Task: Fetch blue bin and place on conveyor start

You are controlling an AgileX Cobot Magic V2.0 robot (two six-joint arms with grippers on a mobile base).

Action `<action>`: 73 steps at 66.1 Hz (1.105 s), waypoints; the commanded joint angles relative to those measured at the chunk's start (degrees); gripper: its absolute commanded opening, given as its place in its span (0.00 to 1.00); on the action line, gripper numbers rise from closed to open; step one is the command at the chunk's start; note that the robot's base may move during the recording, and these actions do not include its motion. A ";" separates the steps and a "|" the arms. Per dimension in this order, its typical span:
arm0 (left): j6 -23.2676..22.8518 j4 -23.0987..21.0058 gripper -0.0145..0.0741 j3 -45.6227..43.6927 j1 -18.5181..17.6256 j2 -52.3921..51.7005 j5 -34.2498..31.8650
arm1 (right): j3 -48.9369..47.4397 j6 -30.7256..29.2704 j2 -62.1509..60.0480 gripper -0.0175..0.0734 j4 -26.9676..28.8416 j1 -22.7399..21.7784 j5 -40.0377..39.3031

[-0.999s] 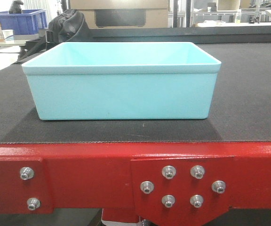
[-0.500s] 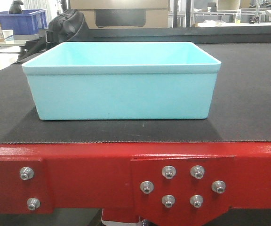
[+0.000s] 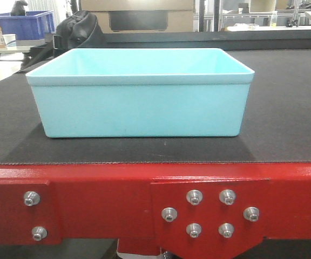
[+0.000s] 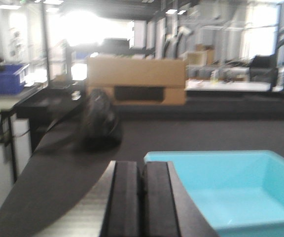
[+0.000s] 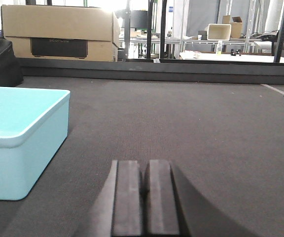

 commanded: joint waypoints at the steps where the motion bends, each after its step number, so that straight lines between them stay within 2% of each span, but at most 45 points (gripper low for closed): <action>1: -1.19 -0.90 0.04 3.55 3.80 -2.88 2.35 | 0.02 -0.04 -0.23 0.01 -0.44 -0.22 -0.62; 4: -3.00 -0.62 0.04 5.77 5.42 -4.68 3.11 | 0.02 -0.04 -0.23 0.01 -0.44 -0.22 -0.62; 10: -3.11 0.35 0.04 10.43 7.91 -8.84 3.00 | 0.02 -0.04 -0.23 0.01 -0.44 -0.22 -0.62; 16: -3.36 2.25 0.04 14.04 8.98 -12.84 2.90 | 0.02 -0.04 -0.23 0.01 -0.44 -0.22 -0.62; 22: -6.74 4.04 0.04 17.92 9.53 -16.67 2.90 | 0.02 -0.04 -0.23 0.01 -0.44 -0.22 -0.62; 30: -6.75 3.56 0.04 20.91 9.19 -16.67 -0.58 | 0.02 -0.04 -0.23 0.01 -0.44 -0.22 -0.62; 33: -6.62 3.56 0.04 20.91 8.83 -16.67 1.77 | 0.02 -0.04 -0.23 0.01 -0.44 -0.22 -0.62; 40: -2.51 3.56 0.04 20.91 7.20 -16.67 0.70 | 0.02 -0.04 -0.23 0.01 -0.44 -0.22 -0.73; 73: -2.85 3.56 0.04 20.91 6.88 -16.67 -0.88 | 0.02 -0.04 -0.23 0.01 -0.44 -0.22 -0.73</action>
